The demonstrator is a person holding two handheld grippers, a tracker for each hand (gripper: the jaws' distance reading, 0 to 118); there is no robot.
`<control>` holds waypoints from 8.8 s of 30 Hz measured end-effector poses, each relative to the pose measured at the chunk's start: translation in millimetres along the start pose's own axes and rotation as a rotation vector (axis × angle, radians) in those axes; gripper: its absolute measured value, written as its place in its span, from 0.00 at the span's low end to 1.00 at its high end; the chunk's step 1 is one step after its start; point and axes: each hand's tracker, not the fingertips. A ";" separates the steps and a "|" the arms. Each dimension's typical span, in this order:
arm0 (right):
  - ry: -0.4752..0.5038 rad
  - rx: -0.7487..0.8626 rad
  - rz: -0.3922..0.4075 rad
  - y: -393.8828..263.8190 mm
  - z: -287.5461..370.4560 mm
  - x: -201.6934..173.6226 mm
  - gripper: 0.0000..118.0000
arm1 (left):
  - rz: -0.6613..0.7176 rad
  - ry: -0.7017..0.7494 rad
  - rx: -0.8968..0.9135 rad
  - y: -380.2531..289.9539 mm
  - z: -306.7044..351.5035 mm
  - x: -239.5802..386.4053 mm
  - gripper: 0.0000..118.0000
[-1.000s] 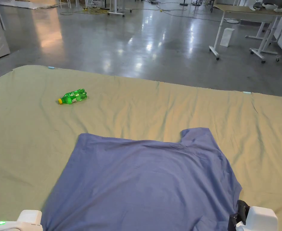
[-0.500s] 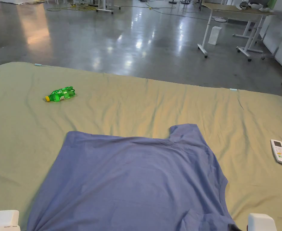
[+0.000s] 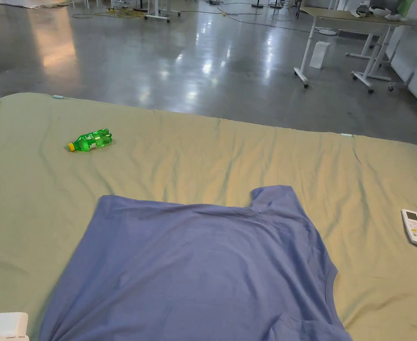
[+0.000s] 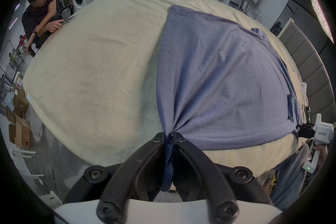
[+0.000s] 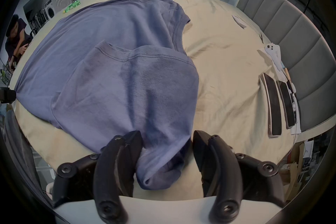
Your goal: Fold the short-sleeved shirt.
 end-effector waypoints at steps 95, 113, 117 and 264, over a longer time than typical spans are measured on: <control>-0.093 0.983 -0.022 122.3 101.1 -66.7 0.00 | -0.024 0.019 0.448 93.3 14.9 30.8 0.01; -0.107 0.806 0.042 115.4 53.6 -56.7 0.00 | 0.013 0.118 0.010 145.7 -115.3 9.2 0.65; -0.110 0.773 0.028 113.3 45.3 -51.2 0.00 | -0.039 0.116 -0.008 139.8 -107.8 24.1 0.23; -0.042 0.553 -0.119 148.0 -4.9 -19.5 0.01 | -0.219 0.071 0.072 216.7 -151.0 43.8 0.04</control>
